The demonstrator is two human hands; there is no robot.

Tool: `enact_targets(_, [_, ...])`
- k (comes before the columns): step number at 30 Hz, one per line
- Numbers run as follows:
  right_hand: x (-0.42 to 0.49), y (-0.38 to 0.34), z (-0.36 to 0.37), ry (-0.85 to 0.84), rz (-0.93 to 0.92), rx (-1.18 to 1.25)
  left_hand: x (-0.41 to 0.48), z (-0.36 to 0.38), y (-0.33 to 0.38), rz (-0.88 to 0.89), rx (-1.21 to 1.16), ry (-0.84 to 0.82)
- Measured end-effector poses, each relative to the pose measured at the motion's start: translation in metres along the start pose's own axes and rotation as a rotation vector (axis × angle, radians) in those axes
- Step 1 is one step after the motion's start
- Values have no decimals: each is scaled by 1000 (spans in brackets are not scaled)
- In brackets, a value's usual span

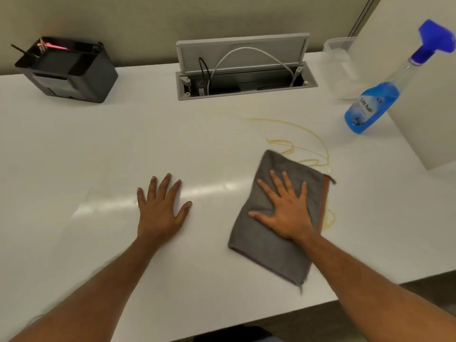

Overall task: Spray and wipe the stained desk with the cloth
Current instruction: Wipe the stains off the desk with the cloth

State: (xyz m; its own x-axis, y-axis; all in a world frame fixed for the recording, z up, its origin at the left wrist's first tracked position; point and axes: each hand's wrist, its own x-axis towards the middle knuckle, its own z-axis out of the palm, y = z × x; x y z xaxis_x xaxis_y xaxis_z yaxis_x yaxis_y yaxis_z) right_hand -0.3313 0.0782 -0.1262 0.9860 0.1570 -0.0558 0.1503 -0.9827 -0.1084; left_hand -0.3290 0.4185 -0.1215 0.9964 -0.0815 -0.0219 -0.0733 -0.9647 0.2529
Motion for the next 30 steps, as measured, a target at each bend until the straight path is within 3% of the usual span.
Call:
enact_targets(6, [75, -31, -8, -62, 168, 36, 4, 1, -3, -14, -68, 74])
enact_targets(11, [36, -72, 0, 5, -101, 28, 20, -2, 8, 56, -92, 80])
enact_targets(14, [-18, -53, 10, 74, -124, 49, 31, -1, 28, 53, -124, 27])
enact_targets(18, [-33, -1, 2, 20, 38, 10, 35, 5, 41, 65, -92, 8])
enact_targets(25, [63, 11, -10, -56, 204, 19, 31, 11, 42, 74, -56, 50])
enact_targets(27, [79, -8, -11, -61, 167, 23, 31, 11, 43, 67, -50, 37])
enact_targets(30, [60, -38, -5, -57, -65, 2, 31, 7, 48, 48, -66, 32])
